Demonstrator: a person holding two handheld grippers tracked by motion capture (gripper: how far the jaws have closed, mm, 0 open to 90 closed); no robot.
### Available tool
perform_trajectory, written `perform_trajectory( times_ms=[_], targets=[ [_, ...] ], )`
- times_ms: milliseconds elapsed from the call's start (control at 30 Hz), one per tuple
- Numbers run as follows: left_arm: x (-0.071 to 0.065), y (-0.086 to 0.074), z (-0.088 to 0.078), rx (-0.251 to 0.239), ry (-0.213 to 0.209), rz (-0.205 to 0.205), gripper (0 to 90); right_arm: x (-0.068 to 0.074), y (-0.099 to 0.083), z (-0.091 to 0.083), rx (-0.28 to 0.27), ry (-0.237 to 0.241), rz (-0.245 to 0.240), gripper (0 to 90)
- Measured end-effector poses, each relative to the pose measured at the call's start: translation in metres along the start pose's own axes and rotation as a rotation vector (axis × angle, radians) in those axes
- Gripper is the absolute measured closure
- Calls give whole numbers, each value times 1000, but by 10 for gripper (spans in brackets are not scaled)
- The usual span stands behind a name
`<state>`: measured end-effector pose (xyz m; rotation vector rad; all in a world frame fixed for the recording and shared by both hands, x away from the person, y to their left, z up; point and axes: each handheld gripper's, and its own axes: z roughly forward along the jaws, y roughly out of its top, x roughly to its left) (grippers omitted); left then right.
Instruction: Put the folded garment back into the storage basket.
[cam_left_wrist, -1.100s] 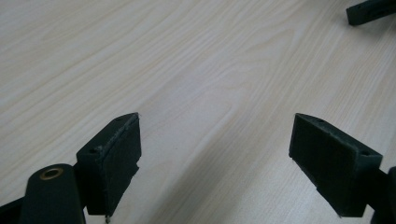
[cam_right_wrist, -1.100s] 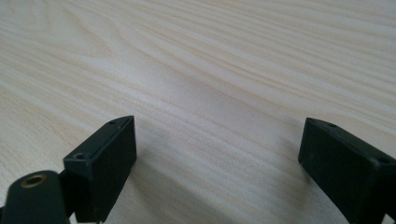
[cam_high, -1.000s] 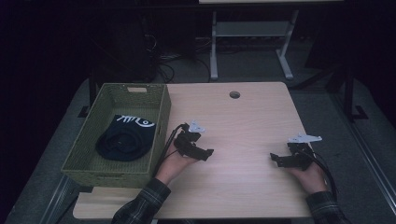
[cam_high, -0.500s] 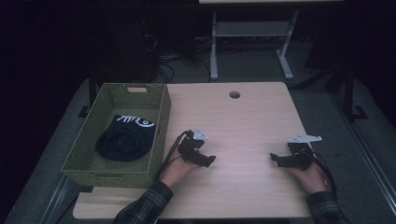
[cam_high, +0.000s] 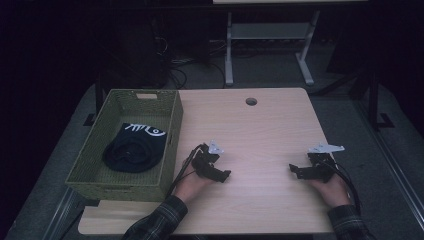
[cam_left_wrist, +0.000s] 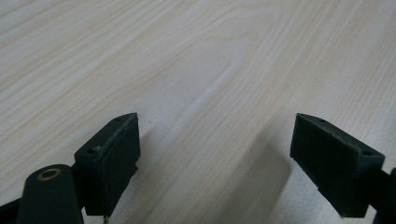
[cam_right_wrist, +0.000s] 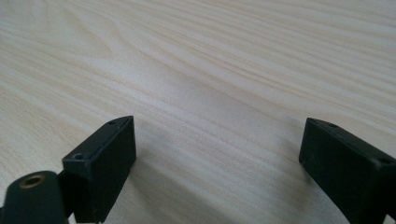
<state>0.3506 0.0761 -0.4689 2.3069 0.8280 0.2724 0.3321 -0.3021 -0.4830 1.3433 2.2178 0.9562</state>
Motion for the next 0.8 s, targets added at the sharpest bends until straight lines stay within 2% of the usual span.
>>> perform_trajectory(
  times_ms=[133, 167, 267, 400, 800],
  targets=[
    [-1, -1, 1, -5, 9, 6, 145, 0, 0, 0, -1, 0, 0, 105],
    [-2, -1, 2, -9, 22, 32, 140, 0, 0, 0, -1, 0, 0, 105],
    [-3, -3, 2, -18, 23, 23, 133, 0, 0, 0, -1, 0, 0, 105],
    [-3, -9, 2, -68, 28, 24, 129, 0, 0, 0, 0, 0, 1, 105],
    [-4, -12, 3, -97, 16, 23, 126, 0, 0, 0, -1, 0, 0, 105]
  ],
)
